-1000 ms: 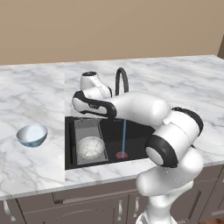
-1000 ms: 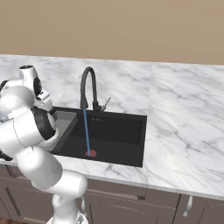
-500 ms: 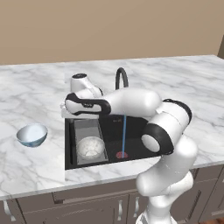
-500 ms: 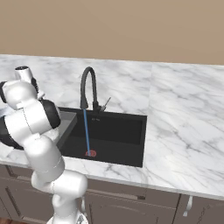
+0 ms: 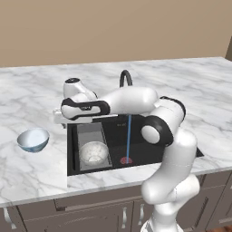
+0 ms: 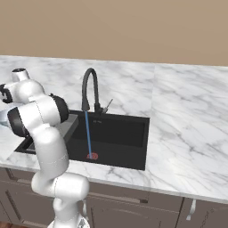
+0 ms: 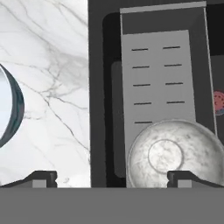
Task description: Rinse each bowl for a few seconds and place them down in the sink or on the counter.
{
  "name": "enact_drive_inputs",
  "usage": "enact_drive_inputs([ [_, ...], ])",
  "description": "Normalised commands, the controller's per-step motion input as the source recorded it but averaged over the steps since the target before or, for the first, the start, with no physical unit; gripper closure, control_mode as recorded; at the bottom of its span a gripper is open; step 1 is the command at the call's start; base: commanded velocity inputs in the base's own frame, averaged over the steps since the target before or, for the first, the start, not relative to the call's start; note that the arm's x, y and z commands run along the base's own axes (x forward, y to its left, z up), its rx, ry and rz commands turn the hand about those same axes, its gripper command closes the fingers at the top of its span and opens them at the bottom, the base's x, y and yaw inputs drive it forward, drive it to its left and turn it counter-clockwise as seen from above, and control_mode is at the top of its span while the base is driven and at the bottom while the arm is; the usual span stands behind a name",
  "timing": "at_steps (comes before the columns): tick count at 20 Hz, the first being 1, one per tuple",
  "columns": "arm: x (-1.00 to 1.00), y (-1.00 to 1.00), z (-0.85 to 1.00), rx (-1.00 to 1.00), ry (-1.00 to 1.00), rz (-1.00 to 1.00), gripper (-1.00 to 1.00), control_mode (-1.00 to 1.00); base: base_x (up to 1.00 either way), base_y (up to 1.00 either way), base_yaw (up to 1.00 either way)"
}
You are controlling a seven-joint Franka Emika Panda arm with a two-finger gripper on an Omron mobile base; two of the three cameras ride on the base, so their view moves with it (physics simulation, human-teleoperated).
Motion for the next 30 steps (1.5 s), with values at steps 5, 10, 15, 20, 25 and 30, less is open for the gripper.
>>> enact_drive_inputs([
  [5,0.27,0.34,-0.1,0.0,0.0,0.14,-1.0,-1.0,0.0,0.0,0.0],
  [10,0.11,0.35,-0.04,-0.01,-0.01,0.07,-1.0,-1.0,0.0,0.0,0.0],
  [15,-0.05,0.33,0.0,-0.05,-0.02,-0.03,-1.0,-1.0,0.0,0.0,0.0],
  [20,-0.01,0.28,0.0,-0.07,-0.02,-0.09,-1.0,-1.0,0.0,0.0,0.0],
  [25,0.0,0.23,0.0,-0.05,-0.01,-0.1,-1.0,-1.0,0.0,0.0,0.0],
  [30,-0.01,0.2,0.0,-0.01,0.0,-0.1,-1.0,-1.0,0.0,0.0,0.0],
])
